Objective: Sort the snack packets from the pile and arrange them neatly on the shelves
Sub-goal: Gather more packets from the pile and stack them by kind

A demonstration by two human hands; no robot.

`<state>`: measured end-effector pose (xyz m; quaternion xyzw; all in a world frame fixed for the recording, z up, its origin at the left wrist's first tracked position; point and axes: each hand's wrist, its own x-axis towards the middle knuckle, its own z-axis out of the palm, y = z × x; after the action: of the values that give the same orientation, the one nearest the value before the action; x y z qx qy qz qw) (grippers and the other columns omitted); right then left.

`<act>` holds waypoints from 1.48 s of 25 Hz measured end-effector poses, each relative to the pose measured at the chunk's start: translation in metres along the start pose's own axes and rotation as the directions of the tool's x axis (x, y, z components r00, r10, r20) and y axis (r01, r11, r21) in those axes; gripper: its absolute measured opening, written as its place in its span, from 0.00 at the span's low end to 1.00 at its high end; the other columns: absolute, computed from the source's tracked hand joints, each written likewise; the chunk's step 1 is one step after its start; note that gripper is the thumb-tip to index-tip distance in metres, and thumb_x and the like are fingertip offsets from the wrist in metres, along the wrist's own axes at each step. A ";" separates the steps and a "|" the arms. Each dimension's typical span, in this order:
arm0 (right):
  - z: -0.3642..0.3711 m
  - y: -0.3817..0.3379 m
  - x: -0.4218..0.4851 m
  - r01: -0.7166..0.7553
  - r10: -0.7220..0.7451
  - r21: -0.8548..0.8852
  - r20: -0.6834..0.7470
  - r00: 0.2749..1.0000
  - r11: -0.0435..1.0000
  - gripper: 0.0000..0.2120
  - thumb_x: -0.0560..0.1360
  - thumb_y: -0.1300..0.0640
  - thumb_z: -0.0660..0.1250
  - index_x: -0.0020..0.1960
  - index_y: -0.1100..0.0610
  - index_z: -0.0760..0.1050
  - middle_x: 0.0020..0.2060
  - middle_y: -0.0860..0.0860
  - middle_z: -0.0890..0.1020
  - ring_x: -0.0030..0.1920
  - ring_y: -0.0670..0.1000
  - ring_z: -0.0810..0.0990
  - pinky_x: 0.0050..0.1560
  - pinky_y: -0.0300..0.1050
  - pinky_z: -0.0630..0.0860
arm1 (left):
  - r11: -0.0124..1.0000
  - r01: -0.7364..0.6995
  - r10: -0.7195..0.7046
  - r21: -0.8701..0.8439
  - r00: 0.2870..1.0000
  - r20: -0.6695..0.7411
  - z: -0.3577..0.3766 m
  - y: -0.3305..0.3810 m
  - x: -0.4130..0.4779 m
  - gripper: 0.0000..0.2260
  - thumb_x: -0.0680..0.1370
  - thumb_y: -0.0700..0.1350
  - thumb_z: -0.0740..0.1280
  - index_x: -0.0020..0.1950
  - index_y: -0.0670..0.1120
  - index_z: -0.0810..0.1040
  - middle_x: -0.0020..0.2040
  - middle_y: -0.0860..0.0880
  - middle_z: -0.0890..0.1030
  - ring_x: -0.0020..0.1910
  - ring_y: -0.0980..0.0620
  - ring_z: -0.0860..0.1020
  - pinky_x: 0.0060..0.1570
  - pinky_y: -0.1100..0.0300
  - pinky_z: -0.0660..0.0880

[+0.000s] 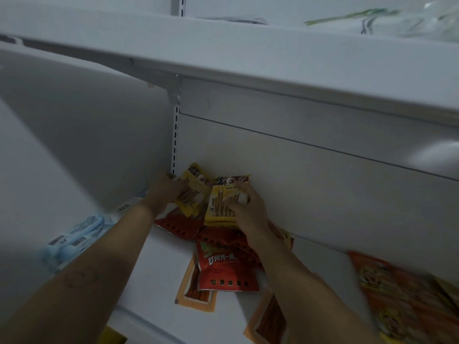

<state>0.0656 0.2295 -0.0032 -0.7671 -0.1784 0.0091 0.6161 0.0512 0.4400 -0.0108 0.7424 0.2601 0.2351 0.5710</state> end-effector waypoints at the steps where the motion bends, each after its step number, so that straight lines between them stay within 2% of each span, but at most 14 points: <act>1: -0.001 -0.002 -0.002 0.017 -0.016 0.027 -0.014 1.000 0.999 0.23 0.77 0.57 0.70 0.70 0.47 0.71 0.71 0.48 0.70 0.69 0.51 0.69 0.66 0.46 0.70 | 0.996 -0.005 0.006 -0.092 1.000 0.003 0.001 0.005 -0.007 0.10 0.76 0.39 0.72 0.54 0.39 0.75 0.48 0.41 0.78 0.45 0.45 0.77 0.42 0.53 0.77; 2: -0.002 -0.005 -0.005 0.040 -0.038 0.051 -0.034 0.999 0.998 0.24 0.78 0.57 0.69 0.72 0.46 0.69 0.73 0.47 0.67 0.72 0.50 0.66 0.69 0.47 0.67 | 0.987 -0.002 0.007 -0.159 1.000 0.030 0.002 0.010 -0.016 0.17 0.75 0.39 0.73 0.62 0.38 0.73 0.54 0.40 0.78 0.49 0.44 0.78 0.47 0.50 0.79; 4: -0.009 -0.010 -0.012 0.086 -0.080 0.093 -0.075 0.994 0.992 0.26 0.79 0.57 0.67 0.74 0.44 0.65 0.76 0.46 0.63 0.75 0.50 0.61 0.73 0.51 0.64 | 0.975 0.001 0.030 -0.221 0.990 0.135 0.007 0.018 -0.038 0.19 0.75 0.38 0.72 0.65 0.38 0.74 0.58 0.39 0.79 0.54 0.39 0.80 0.56 0.43 0.78; 7: -0.035 -0.013 -0.028 0.158 -0.144 0.112 -0.122 0.982 0.981 0.30 0.80 0.58 0.66 0.77 0.43 0.60 0.76 0.44 0.62 0.75 0.47 0.60 0.74 0.50 0.62 | 0.946 0.082 0.011 -0.313 0.958 0.286 0.019 0.035 -0.076 0.11 0.77 0.38 0.70 0.59 0.38 0.78 0.54 0.35 0.82 0.49 0.38 0.82 0.51 0.39 0.80; 10: -0.079 -0.013 -0.050 0.202 -0.186 0.080 -0.171 0.968 0.976 0.34 0.80 0.56 0.65 0.79 0.41 0.51 0.76 0.40 0.59 0.74 0.44 0.61 0.74 0.49 0.62 | 0.932 0.099 0.030 -0.350 0.937 0.347 0.048 0.052 -0.118 0.14 0.79 0.42 0.68 0.63 0.41 0.73 0.57 0.37 0.80 0.53 0.38 0.81 0.54 0.40 0.79; 13: -0.139 -0.012 -0.084 0.137 -0.114 0.071 -0.255 0.960 0.988 0.37 0.80 0.55 0.65 0.79 0.41 0.45 0.74 0.37 0.58 0.65 0.40 0.67 0.66 0.45 0.66 | 0.949 0.037 0.086 -0.313 0.925 0.370 0.094 0.069 -0.167 0.16 0.79 0.49 0.67 0.63 0.42 0.72 0.57 0.38 0.80 0.55 0.38 0.80 0.53 0.43 0.78; 15: -0.182 -0.009 -0.108 0.055 -0.026 0.080 -0.324 0.946 0.995 0.32 0.80 0.53 0.65 0.79 0.48 0.54 0.71 0.43 0.66 0.67 0.46 0.68 0.62 0.46 0.68 | 0.955 -0.011 0.140 -0.295 0.897 0.420 0.128 0.079 -0.201 0.24 0.74 0.57 0.69 0.62 0.42 0.74 0.57 0.37 0.80 0.55 0.36 0.80 0.54 0.39 0.78; 17: -0.227 -0.004 -0.137 0.030 0.003 0.076 -0.396 0.918 0.997 0.23 0.80 0.53 0.65 0.72 0.55 0.65 0.65 0.48 0.74 0.67 0.53 0.72 0.63 0.47 0.71 | 0.953 -0.037 0.185 -0.302 0.858 0.479 0.167 0.087 -0.238 0.27 0.70 0.60 0.68 0.61 0.43 0.74 0.56 0.39 0.80 0.55 0.38 0.80 0.56 0.35 0.76; 20: -0.288 0.009 -0.183 0.052 0.014 0.119 -0.500 0.866 0.992 0.13 0.79 0.56 0.67 0.62 0.56 0.73 0.54 0.49 0.82 0.55 0.51 0.80 0.60 0.54 0.77 | 0.955 -0.110 0.247 -0.277 0.810 0.532 0.219 0.100 -0.302 0.17 0.80 0.55 0.64 0.61 0.45 0.71 0.55 0.47 0.79 0.54 0.48 0.78 0.55 0.48 0.76; 23: -0.348 0.018 -0.233 0.009 0.073 0.139 -0.574 0.816 0.990 0.10 0.78 0.57 0.68 0.59 0.54 0.76 0.51 0.47 0.84 0.53 0.50 0.82 0.57 0.55 0.79 | 0.952 -0.128 0.276 -0.276 0.747 0.605 0.265 0.107 -0.364 0.12 0.81 0.51 0.63 0.62 0.47 0.71 0.52 0.53 0.78 0.53 0.53 0.77 0.51 0.57 0.73; 26: -0.398 0.028 -0.284 -0.017 0.104 0.145 -0.622 0.776 0.989 0.08 0.78 0.57 0.68 0.57 0.54 0.78 0.49 0.47 0.85 0.51 0.50 0.83 0.53 0.53 0.80 | 0.953 -0.109 0.283 -0.281 0.646 0.709 0.306 0.107 -0.418 0.17 0.79 0.56 0.66 0.65 0.51 0.73 0.59 0.52 0.80 0.60 0.51 0.78 0.63 0.48 0.74; 30: -0.449 0.039 -0.345 -0.023 0.144 0.179 -0.703 0.697 0.984 0.07 0.77 0.58 0.69 0.55 0.54 0.78 0.47 0.48 0.85 0.49 0.51 0.83 0.53 0.57 0.80 | 0.958 -0.053 0.265 -0.282 0.542 0.798 0.340 0.112 -0.493 0.28 0.74 0.63 0.69 0.69 0.50 0.70 0.63 0.53 0.79 0.61 0.54 0.77 0.62 0.51 0.73; 34: -0.492 0.048 -0.403 -0.055 0.192 0.200 -0.769 0.610 0.978 0.07 0.75 0.59 0.71 0.53 0.54 0.77 0.46 0.51 0.85 0.47 0.53 0.84 0.50 0.59 0.82 | 0.956 0.004 0.259 -0.294 0.461 0.849 0.372 0.113 -0.556 0.24 0.73 0.59 0.72 0.64 0.50 0.73 0.57 0.51 0.83 0.55 0.52 0.82 0.60 0.46 0.77; 37: -0.520 0.051 -0.442 -0.061 0.196 0.196 -0.803 0.563 0.979 0.10 0.75 0.60 0.71 0.56 0.57 0.76 0.47 0.51 0.85 0.46 0.52 0.84 0.49 0.57 0.82 | 0.955 0.025 0.264 -0.295 0.376 0.888 0.391 0.116 -0.599 0.23 0.74 0.58 0.72 0.65 0.50 0.74 0.57 0.52 0.84 0.55 0.51 0.83 0.60 0.45 0.77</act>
<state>-0.2132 -0.3948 -0.0173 -0.6481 0.1836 -0.2881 0.6806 -0.1342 -0.2602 -0.0221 0.6827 -0.1880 -0.1429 0.6915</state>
